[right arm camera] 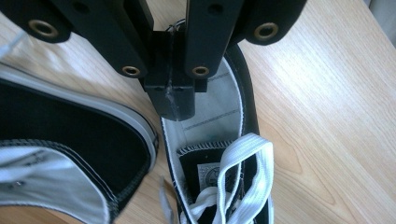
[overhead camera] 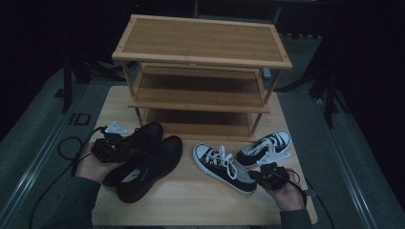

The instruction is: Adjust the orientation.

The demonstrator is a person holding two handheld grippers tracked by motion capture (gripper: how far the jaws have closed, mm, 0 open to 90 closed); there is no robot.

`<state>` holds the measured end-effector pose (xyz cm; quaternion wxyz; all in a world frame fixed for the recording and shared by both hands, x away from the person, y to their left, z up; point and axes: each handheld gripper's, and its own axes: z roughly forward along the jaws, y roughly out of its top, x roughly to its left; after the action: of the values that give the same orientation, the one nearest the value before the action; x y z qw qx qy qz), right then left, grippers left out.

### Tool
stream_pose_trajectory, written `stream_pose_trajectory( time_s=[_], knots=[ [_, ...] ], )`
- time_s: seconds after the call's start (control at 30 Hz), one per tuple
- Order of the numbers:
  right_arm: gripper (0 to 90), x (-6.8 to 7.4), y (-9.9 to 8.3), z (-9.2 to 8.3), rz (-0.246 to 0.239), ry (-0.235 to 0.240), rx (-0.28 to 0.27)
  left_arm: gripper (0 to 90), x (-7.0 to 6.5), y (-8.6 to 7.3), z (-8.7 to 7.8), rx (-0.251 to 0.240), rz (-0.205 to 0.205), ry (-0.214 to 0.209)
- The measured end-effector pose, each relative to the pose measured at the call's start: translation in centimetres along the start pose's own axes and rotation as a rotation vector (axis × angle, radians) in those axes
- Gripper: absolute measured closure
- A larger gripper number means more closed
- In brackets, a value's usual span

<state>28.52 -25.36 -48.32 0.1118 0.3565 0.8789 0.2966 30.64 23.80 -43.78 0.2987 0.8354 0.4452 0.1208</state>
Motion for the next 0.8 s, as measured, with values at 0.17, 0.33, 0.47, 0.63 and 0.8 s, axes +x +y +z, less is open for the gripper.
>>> stream_pose_trajectory(
  time_s=[0.17,0.33,0.47,0.63,0.8],
  knots=[
    [90.0,-0.5,-0.7,-0.5,0.015,-0.006,-0.003,57.0,0.1,0.0,0.0,-0.002,0.002,-0.001],
    [90.0,-0.9,-1.1,-0.9,0.029,-0.012,-0.008,57.0,0.2,-0.1,-0.2,-0.014,0.003,0.005],
    [90.0,-1.1,-1.2,-1.3,0.03,-0.01,-0.042,57.0,0.4,-0.2,-0.6,-0.025,-0.005,0.013],
    [86.2,-1.5,-1.3,-2.0,0.037,-0.027,-0.096,56.8,0.5,-0.3,-1.0,-0.044,-0.014,0.025],
    [81.3,-2.0,-1.4,-2.3,0.057,-0.06,-0.116,56.3,0.8,-0.5,-1.1,-0.033,-0.014,0.028]
  ],
)
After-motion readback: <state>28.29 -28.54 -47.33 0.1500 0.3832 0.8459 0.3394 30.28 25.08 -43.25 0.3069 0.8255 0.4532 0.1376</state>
